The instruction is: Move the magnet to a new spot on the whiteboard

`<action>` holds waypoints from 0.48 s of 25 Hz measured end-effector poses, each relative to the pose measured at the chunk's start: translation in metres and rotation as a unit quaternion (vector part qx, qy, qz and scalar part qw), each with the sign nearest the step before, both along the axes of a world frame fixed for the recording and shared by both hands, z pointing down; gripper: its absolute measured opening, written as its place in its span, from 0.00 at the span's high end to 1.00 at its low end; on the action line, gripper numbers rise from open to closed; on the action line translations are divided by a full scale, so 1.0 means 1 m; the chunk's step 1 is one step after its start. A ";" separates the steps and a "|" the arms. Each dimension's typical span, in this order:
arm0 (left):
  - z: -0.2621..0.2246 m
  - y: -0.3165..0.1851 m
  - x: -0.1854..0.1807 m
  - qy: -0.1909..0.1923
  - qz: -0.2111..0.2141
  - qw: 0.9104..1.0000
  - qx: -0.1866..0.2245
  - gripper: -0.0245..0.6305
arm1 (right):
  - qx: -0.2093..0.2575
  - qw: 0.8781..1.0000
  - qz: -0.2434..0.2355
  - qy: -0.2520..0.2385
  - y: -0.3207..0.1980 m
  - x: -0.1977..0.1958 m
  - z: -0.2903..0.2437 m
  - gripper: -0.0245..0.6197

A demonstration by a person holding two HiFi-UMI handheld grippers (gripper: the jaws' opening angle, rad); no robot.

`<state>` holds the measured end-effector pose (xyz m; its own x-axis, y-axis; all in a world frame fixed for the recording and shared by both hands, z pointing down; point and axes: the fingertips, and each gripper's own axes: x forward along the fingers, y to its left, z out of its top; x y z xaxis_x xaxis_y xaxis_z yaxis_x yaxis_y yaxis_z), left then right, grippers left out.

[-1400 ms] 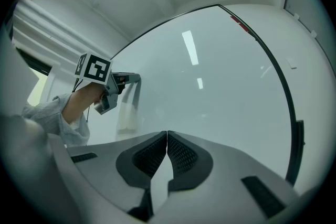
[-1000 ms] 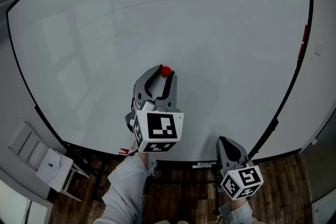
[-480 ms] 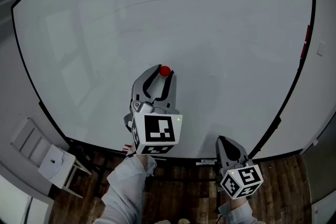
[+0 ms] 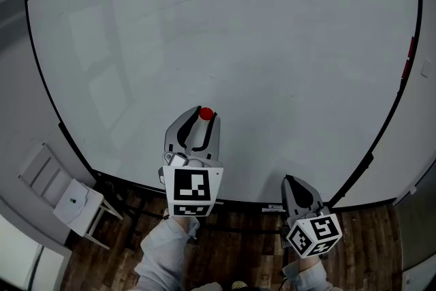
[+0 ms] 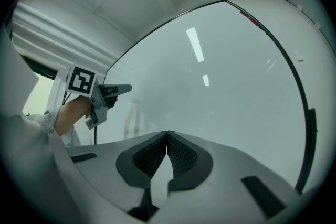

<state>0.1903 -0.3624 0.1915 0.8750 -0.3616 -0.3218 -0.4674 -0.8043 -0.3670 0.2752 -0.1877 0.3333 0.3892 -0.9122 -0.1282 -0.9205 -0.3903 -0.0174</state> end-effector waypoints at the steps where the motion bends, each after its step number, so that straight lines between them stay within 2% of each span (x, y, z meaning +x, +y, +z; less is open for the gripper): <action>1: 0.008 -0.002 -0.003 -0.001 0.000 1.000 -0.009 0.77 | 0.000 1.000 -0.002 -0.001 -0.002 -0.001 0.001 0.92; 8: 0.062 -0.014 -0.027 -0.010 -0.008 0.998 -0.069 0.77 | -0.005 1.000 -0.004 -0.008 -0.009 -0.001 0.012 0.92; 12: 0.100 -0.014 -0.041 -0.013 -0.012 0.993 -0.118 0.77 | -0.001 1.000 0.005 -0.019 -0.004 0.000 0.019 0.92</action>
